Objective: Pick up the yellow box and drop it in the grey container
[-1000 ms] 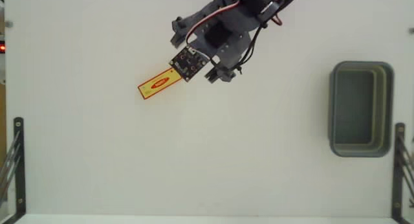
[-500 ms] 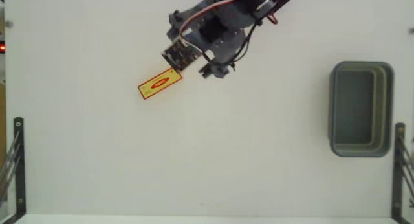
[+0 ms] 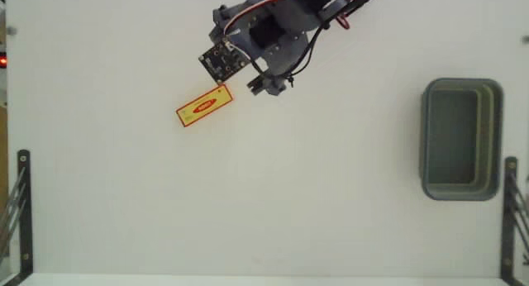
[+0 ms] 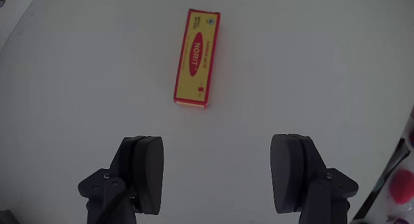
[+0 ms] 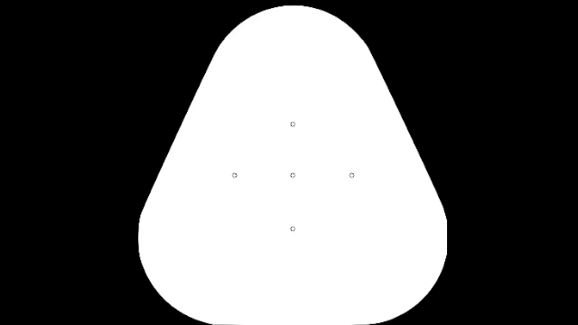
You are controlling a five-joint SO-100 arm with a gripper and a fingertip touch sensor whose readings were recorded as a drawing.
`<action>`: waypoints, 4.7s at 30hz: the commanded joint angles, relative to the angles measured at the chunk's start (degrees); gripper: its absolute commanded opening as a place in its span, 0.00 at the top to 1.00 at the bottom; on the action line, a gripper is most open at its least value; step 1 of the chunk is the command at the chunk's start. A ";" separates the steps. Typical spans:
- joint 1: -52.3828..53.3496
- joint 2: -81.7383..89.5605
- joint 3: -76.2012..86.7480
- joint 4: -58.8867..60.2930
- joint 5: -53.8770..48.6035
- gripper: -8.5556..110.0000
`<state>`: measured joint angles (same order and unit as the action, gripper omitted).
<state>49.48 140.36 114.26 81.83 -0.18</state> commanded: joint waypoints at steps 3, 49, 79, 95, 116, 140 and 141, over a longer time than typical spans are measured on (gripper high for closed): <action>0.57 1.75 0.30 0.13 0.18 0.00; -0.77 -3.28 -0.41 -4.20 0.18 0.00; -0.77 -22.43 -7.16 -16.60 0.18 0.00; -0.77 -31.87 -12.76 -20.43 0.18 0.00; -0.77 -32.15 -9.60 -23.87 0.18 0.00; -0.77 -32.43 0.24 -33.99 0.18 0.00; -0.77 -32.48 0.62 -34.43 0.18 0.00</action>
<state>48.25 106.08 114.61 48.69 -0.18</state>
